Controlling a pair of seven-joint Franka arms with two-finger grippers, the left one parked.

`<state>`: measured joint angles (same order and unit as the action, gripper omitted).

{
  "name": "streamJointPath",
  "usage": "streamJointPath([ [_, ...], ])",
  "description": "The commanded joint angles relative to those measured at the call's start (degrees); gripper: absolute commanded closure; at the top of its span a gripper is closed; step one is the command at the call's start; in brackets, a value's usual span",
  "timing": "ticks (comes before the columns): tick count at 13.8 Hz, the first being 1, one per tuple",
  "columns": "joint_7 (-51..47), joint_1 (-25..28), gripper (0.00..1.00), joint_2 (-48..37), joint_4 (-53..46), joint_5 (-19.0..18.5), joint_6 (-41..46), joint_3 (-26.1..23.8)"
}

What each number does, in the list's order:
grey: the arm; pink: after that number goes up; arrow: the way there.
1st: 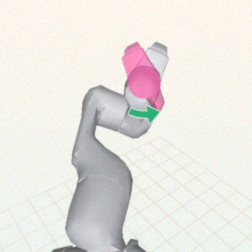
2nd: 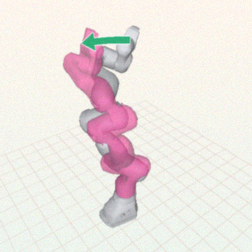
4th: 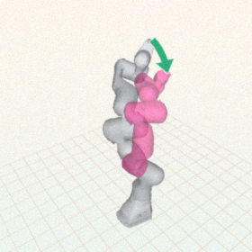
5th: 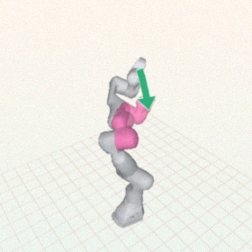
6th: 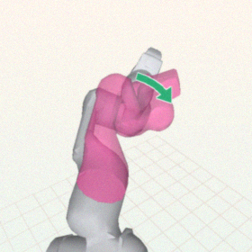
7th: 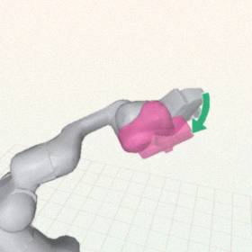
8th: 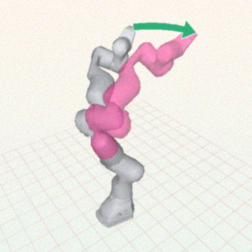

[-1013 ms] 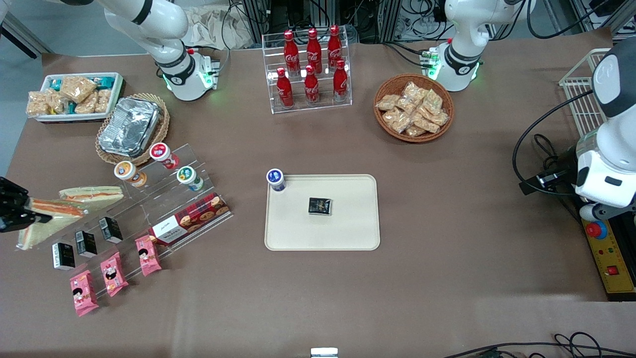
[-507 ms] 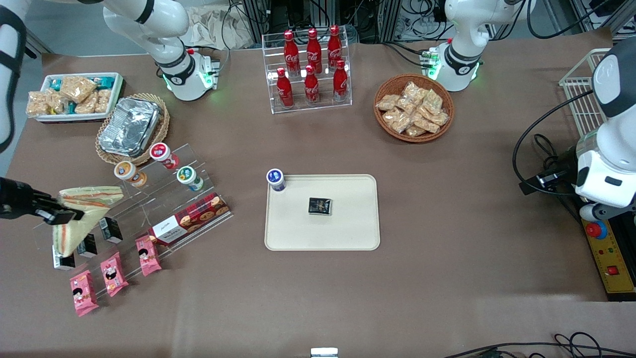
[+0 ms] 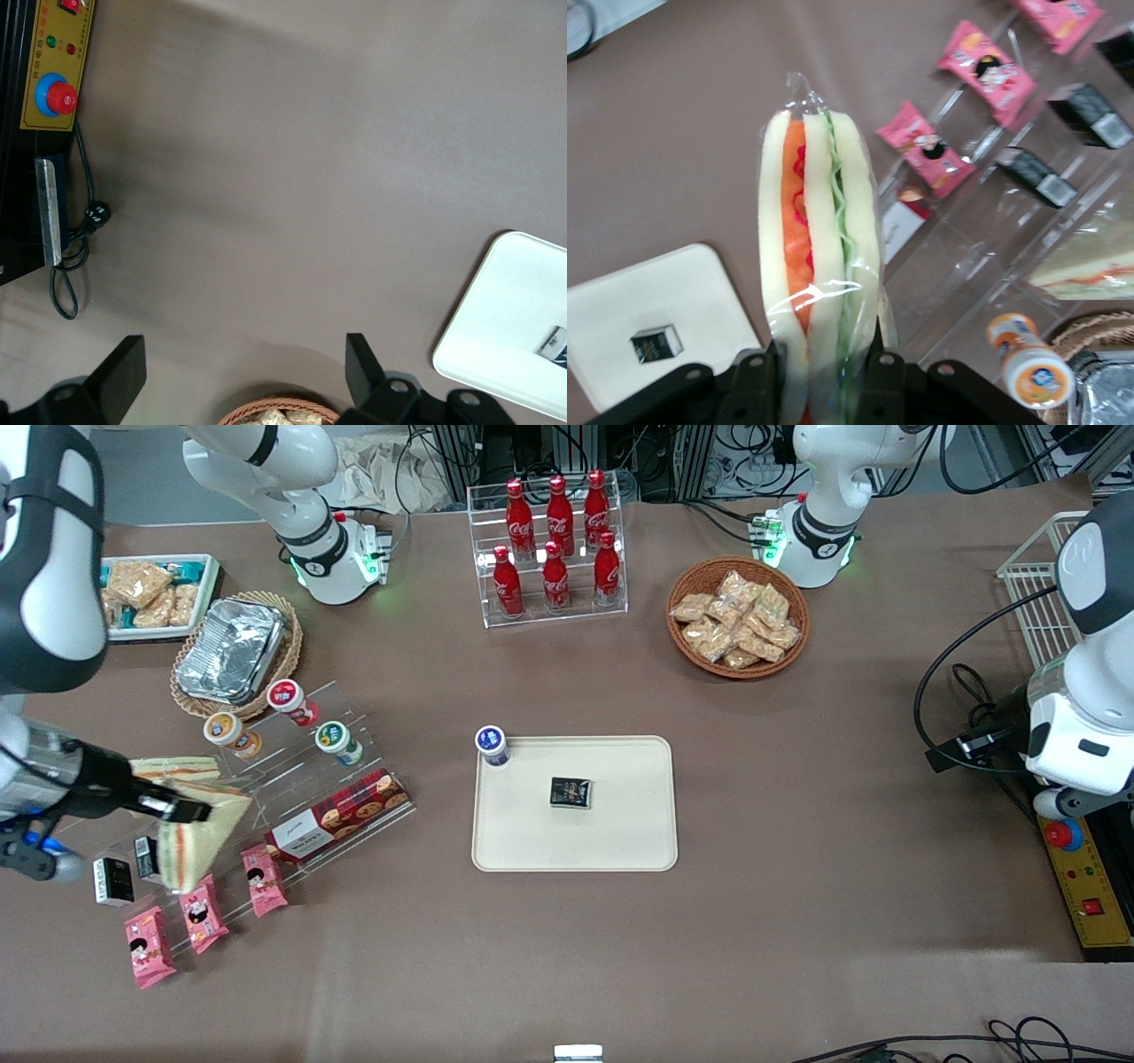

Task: Place sandwich on tray
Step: 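Carry the sandwich over the white tray with the right gripper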

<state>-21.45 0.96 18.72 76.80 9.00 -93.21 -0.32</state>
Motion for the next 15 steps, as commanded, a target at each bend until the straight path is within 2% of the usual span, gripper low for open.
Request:
streamJointPath([
  [1, 6.3, 0.8, 0.66, -0.01, -0.33, -0.83, -1.44, -1.78],
  [4, 16.33, 5.44, 0.66, 1.66, -0.07, -1.44, -5.38, -2.66],
  [7, 24.68, 9.4, 0.65, 4.38, 0.2, -4.68, -9.43, -2.66],
  [10, 27.96, 14.84, 0.65, 8.07, 0.28, -5.3, -15.05, -2.66],
  [12, 27.7, 18.97, 0.65, 9.92, 0.46, -8.37, -18.66, -2.66],
  [15, 27.52, 25.22, 0.64, 12.9, 0.46, -15.04, -21.74, -2.23],
])
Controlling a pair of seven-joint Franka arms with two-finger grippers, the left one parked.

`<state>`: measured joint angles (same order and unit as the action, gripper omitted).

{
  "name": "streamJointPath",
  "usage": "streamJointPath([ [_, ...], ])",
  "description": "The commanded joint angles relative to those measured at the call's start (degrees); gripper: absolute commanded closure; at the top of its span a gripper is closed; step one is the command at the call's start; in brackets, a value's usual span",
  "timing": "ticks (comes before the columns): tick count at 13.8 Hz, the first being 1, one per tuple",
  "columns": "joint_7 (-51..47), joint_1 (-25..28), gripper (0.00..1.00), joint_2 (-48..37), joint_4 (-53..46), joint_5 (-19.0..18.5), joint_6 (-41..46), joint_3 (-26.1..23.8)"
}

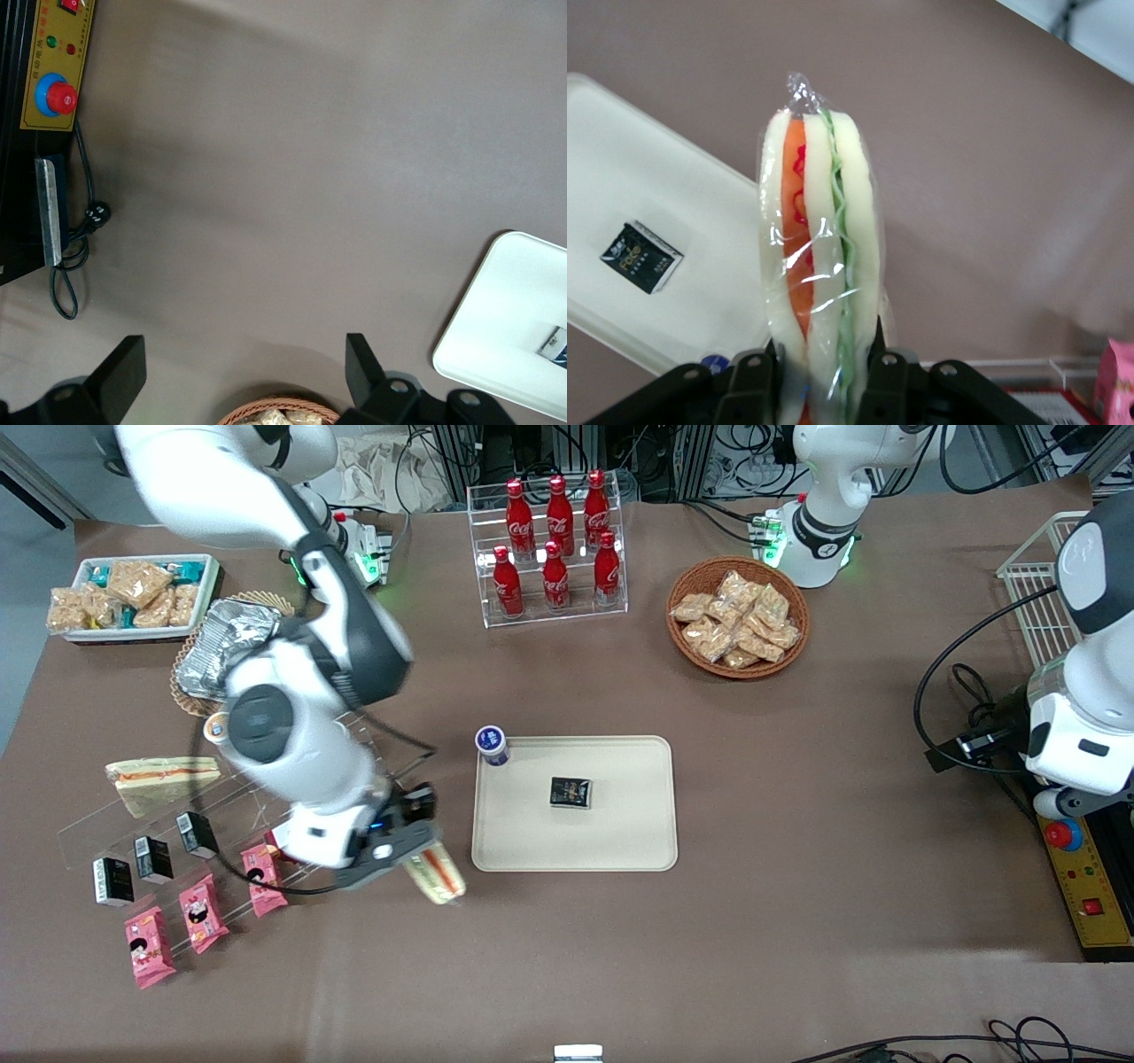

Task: Place sandwich on tray
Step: 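Carry the sandwich over the white tray with the right gripper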

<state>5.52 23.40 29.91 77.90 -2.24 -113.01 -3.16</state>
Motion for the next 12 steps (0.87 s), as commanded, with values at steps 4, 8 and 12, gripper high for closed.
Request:
streamJointPath([
  [4, 4.47, 6.11, 0.57, 6.81, -0.56, -4.0, -7.39, 0.44],
  [8, 5.73, 9.02, 0.63, 8.67, -0.03, -4.53, -11.09, 0.52],
  [12, 5.64, 12.36, 0.63, 12.0, -0.03, -10.83, -15.31, 0.52],
])
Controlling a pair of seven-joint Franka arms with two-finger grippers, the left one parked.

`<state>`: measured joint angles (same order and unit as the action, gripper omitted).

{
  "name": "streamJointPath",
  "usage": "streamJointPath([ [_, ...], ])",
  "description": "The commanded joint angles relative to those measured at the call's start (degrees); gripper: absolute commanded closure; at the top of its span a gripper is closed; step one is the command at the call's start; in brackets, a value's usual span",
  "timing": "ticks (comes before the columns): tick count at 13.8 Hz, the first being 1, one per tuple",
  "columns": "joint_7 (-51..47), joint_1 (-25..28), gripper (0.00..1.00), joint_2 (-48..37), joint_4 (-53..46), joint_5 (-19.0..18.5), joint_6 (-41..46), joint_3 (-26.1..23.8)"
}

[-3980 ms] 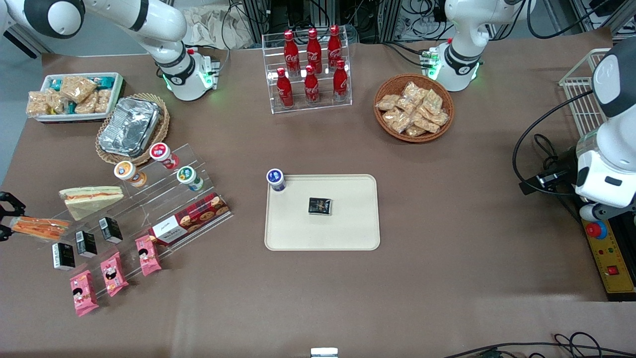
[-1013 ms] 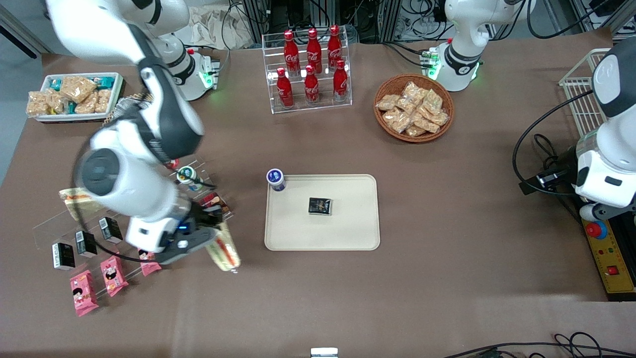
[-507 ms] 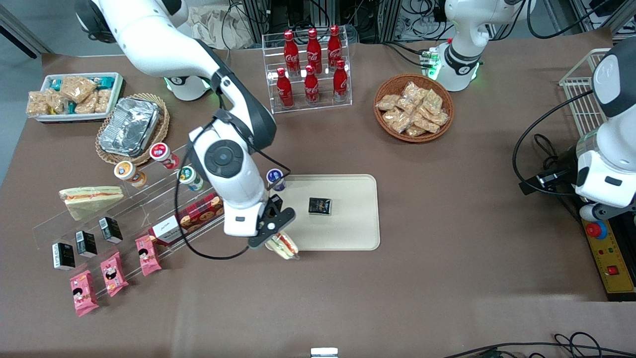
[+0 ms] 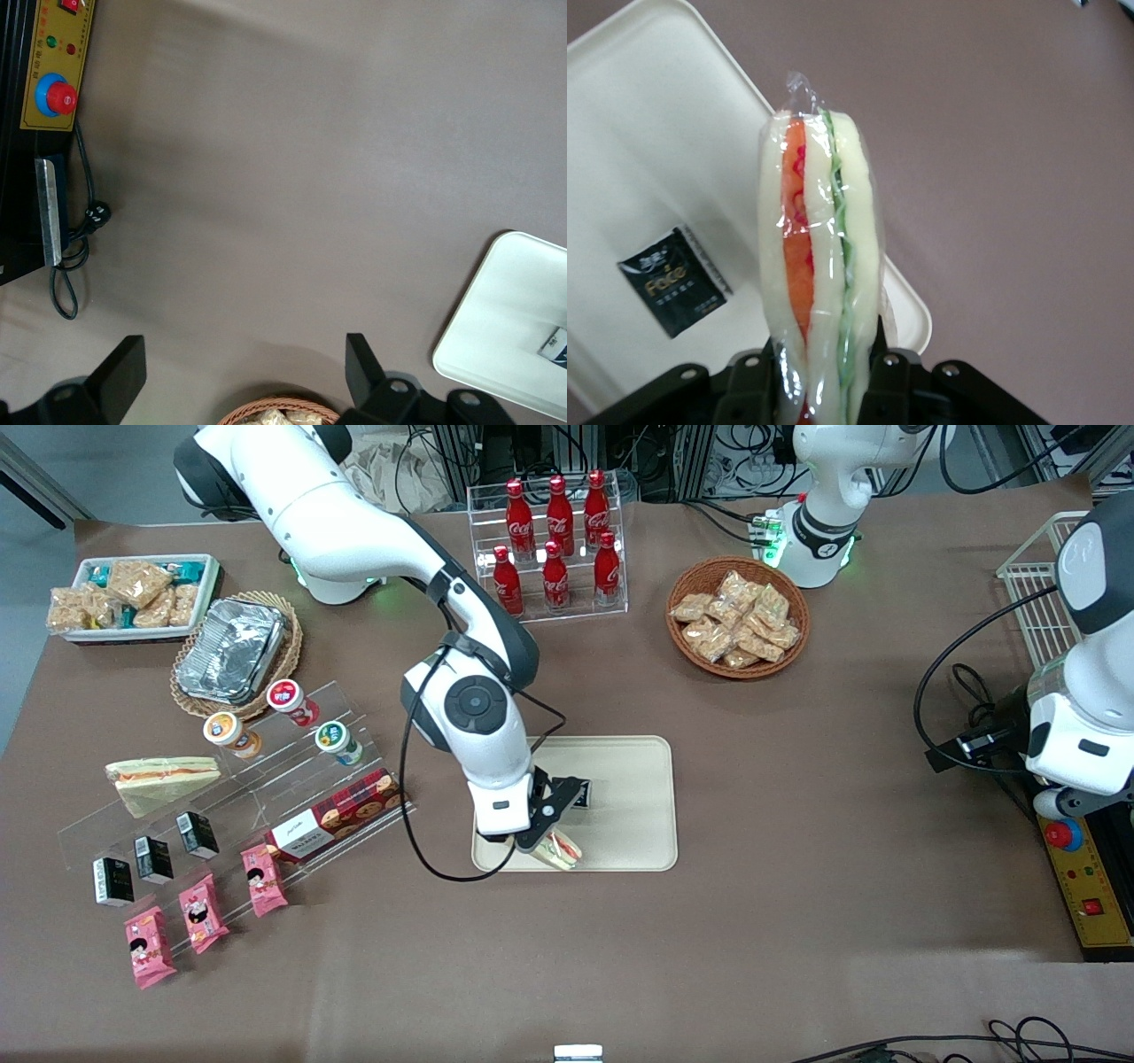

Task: Place sandwich on tray
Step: 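Carry the sandwich over the white tray with the right gripper, then lower the sandwich onto the tray and open the right gripper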

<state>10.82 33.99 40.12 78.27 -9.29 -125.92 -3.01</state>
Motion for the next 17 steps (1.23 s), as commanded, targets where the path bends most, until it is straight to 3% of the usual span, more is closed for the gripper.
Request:
streamJointPath([
  [1, 0.26, 2.31, 0.63, 2.41, -0.4, -5.46, -2.49, 0.37],
  [8, 0.08, 4.24, 0.56, 4.62, 0.21, -6.88, -2.49, 0.46],
  [10, -0.44, 4.16, 0.5, 4.62, 0.3, -6.62, -2.49, 0.46],
  [11, -0.7, 3.98, 0.08, 4.62, 0.22, -6.36, -2.49, 0.46],
  [12, -1.06, 3.29, 0.02, 4.53, 0.22, -6.18, -2.67, 0.54],
  [17, -0.36, 0.55, 0.02, 4.44, 0.3, -5.65, -4.95, 0.28],
])
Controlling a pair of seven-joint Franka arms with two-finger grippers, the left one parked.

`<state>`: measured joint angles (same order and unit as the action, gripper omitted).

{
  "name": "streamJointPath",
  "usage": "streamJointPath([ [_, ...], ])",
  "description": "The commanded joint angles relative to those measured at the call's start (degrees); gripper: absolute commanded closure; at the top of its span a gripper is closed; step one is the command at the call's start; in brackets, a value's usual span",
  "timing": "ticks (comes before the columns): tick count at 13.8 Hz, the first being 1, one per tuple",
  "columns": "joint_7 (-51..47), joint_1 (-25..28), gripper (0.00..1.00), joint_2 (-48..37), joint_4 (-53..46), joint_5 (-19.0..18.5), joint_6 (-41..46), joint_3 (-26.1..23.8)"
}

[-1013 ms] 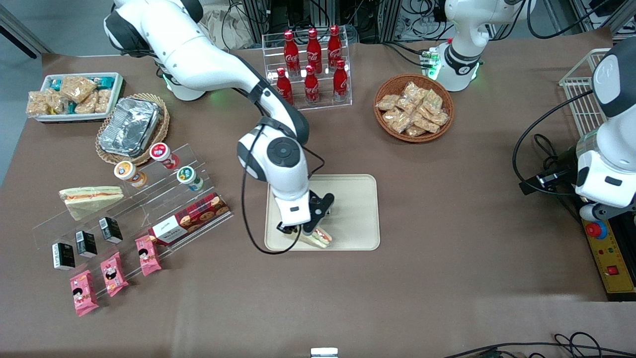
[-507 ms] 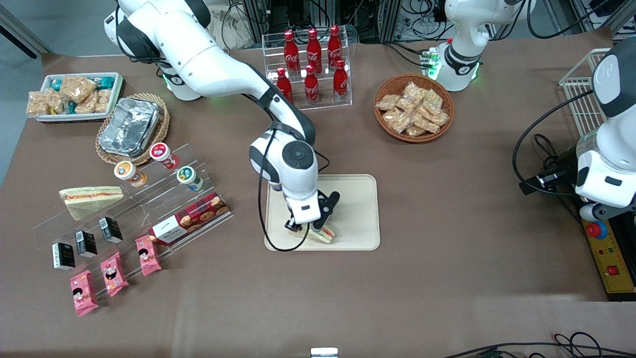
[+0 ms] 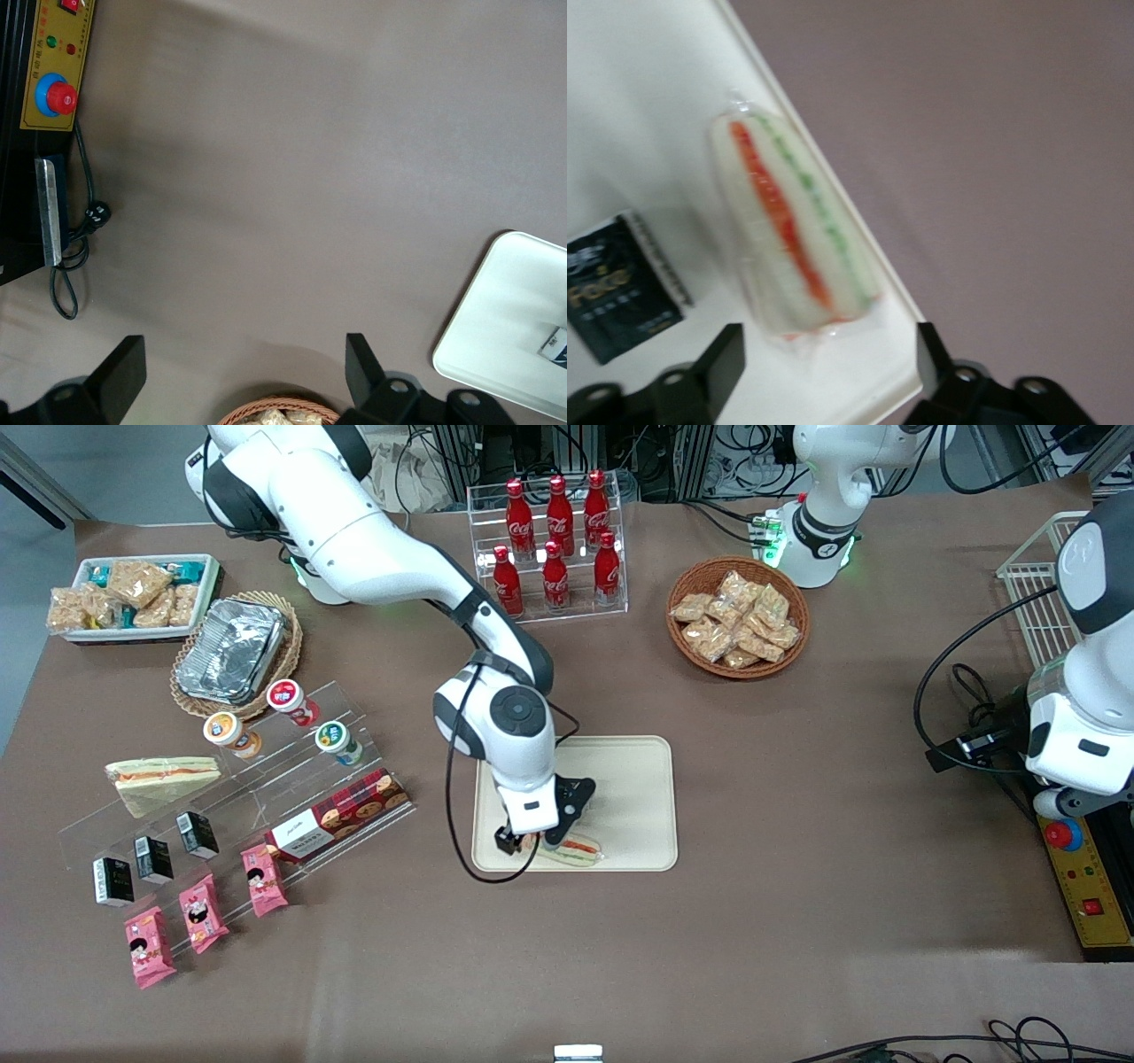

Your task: Place sandwich on tray

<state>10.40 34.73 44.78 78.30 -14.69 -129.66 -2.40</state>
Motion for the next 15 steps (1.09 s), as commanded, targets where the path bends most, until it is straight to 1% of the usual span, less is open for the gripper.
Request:
streamJointPath([
  [1, -0.03, -0.28, 0.02, -0.83, 0.19, -0.16, -1.21, -0.24],
  [2, 0.14, -0.63, 0.02, -1.79, 0.19, -0.08, -1.21, -0.07],
  [4, 0.32, -4.48, 0.02, -3.63, 0.27, 0.27, -0.77, -0.59],
  [5, 0.32, -5.98, 0.02, -5.65, 0.36, 1.41, 0.36, -0.5],
  [7, -0.12, -9.23, 0.02, -9.95, 0.28, 6.05, 7.89, -0.33],
  [8, -0.12, -11.42, 0.02, -11.28, 0.36, 7.82, 9.67, -0.24],
  [10, -0.29, -13.63, 0.02, -12.86, 1.15, 8.18, 10.74, -0.24],
  [11, -0.55, -14.6, 0.02, -13.22, 1.15, 9.06, 11.79, -0.41],
  [12, -0.56, -15.82, 0.02, -13.4, 1.07, 11.59, 13.36, -0.33],
  [15, -0.56, -22.32, 0.02, -15.33, 0.63, 19.59, 16.44, -0.59],
])
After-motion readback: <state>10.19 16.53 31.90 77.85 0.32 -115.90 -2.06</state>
